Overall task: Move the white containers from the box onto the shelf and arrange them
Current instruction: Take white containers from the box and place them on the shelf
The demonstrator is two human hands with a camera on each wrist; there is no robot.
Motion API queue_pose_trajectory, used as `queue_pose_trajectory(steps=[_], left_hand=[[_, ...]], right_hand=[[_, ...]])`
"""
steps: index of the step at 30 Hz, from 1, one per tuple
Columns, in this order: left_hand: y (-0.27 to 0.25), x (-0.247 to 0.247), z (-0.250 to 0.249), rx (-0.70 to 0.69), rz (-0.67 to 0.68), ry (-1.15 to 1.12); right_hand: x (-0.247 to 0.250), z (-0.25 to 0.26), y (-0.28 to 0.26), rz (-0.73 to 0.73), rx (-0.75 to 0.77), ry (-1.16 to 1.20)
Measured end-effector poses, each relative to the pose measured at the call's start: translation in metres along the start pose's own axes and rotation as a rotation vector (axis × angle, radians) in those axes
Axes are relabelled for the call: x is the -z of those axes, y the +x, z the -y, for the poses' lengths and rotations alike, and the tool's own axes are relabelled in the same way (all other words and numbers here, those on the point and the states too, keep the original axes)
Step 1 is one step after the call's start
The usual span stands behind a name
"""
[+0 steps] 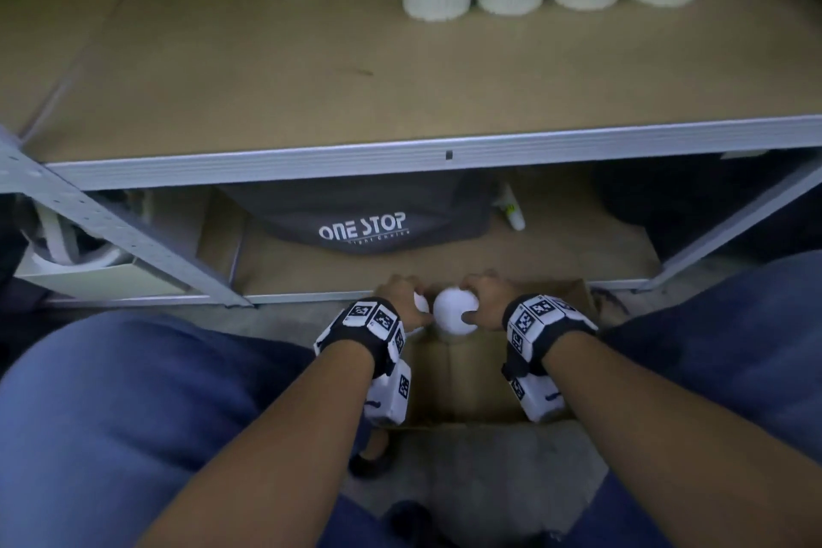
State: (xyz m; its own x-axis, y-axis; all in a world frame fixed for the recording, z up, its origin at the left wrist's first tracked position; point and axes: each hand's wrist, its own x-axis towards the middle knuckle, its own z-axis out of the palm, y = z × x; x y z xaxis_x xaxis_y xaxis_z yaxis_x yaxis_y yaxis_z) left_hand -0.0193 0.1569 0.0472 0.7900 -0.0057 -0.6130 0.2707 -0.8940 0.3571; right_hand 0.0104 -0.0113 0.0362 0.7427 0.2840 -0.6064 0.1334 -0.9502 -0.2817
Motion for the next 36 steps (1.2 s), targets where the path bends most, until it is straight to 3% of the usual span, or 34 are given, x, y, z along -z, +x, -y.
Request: queue_pose_trajectory(steps=[8, 14, 23, 27, 36], left_hand=[[0.090, -0.078, 0.044, 0.104, -0.017, 0.150], [0.096, -0.082, 0.039, 0.122, -0.154, 0.201], [0.106, -0.092, 0.053, 0.096, -0.195, 0.304], [0.102, -0.092, 0.054, 0.046, -0.147, 0.288], [0.076, -0.070, 0.042, 0.092, -0.069, 0.105]], right_hand=[[-0.043, -0.005, 0.049, 0.091, -0.017, -0.018], [-0.062, -0.005, 0.076, 0.066, -0.077, -0.017], [-0.073, 0.005, 0.098, 0.106, -0.087, -0.032], [-0.071, 0.005, 0.095, 0.094, -0.099, 0.005], [-0.039, 0.003, 0.056, 0.090, -0.075, -0.075]])
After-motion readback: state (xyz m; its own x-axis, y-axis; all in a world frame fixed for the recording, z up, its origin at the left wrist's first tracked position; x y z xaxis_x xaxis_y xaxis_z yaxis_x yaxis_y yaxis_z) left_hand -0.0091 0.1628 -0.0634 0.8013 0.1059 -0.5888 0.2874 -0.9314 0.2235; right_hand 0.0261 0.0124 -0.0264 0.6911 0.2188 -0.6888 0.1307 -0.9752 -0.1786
